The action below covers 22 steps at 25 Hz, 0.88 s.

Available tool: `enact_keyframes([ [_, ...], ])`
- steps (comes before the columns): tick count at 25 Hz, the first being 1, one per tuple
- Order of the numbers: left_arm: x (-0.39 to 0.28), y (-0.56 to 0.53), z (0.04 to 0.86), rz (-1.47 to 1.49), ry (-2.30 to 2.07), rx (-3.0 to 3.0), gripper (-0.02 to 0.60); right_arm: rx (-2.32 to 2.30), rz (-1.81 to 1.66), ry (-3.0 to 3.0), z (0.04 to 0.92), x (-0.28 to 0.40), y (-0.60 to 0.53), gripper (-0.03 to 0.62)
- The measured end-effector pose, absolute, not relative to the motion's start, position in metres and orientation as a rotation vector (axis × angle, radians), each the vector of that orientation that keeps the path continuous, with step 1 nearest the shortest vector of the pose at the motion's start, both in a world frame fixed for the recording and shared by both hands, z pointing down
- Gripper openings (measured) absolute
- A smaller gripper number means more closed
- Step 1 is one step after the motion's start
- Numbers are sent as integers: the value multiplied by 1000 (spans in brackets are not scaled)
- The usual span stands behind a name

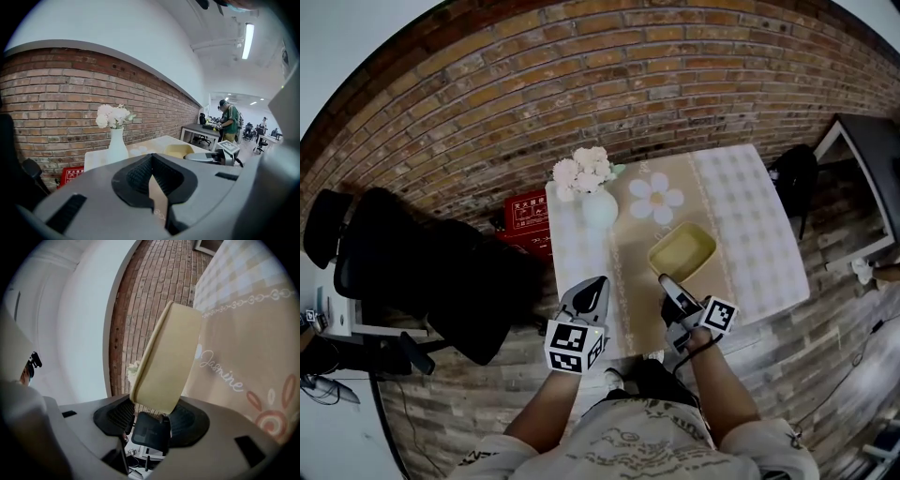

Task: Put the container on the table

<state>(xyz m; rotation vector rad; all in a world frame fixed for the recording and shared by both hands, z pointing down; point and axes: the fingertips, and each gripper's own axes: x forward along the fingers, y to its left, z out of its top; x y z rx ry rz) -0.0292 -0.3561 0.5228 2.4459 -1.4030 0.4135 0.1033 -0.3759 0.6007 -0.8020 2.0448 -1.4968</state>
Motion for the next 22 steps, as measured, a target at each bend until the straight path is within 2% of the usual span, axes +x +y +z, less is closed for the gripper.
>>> enact_keyframes([
  [22, -8, -386, 580, 464, -1374, 2321, 0, -755, -1624, 1987, 658, 108, -435, 216],
])
